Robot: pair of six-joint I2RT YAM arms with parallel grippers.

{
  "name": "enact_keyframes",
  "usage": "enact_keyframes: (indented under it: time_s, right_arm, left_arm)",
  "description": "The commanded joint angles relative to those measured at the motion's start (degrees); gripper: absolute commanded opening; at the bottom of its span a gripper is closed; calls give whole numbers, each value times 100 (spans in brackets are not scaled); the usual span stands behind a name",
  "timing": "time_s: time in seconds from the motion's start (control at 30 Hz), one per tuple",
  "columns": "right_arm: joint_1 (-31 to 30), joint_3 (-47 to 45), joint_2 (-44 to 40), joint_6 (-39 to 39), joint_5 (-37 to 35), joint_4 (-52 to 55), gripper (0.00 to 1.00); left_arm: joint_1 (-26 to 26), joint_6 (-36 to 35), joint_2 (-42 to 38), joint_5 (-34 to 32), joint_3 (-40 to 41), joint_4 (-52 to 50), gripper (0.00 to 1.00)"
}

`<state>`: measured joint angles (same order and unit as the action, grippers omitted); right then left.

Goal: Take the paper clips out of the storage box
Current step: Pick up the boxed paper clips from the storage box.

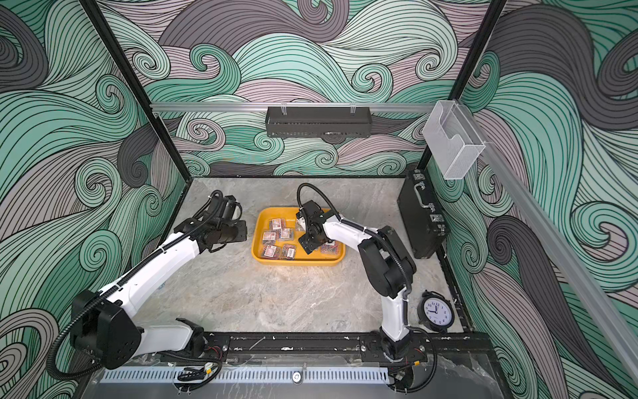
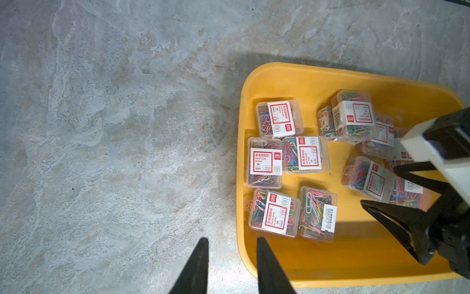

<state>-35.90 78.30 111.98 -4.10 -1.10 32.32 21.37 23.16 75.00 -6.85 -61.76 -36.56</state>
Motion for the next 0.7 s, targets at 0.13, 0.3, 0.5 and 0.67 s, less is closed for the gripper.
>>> enact_keyframes:
  time_s: [0.13, 0.3, 0.5, 0.67]
  right_arm:
    - [131, 316, 355, 290, -58, 112, 71]
    - [145, 444, 426, 594, -23, 74, 60]
    - [137, 340, 186, 835, 123, -28, 51]
    - [104, 251, -103, 966, 122, 10, 49]
  left_arm:
    - [-45, -4, -183, 96, -97, -210, 32]
    - [-45, -25, -215, 111, -126, -223, 32]
    - [-41, -1, -252, 151, -111, -187, 32]
    - [-44, 18, -286, 158, -82, -159, 32]
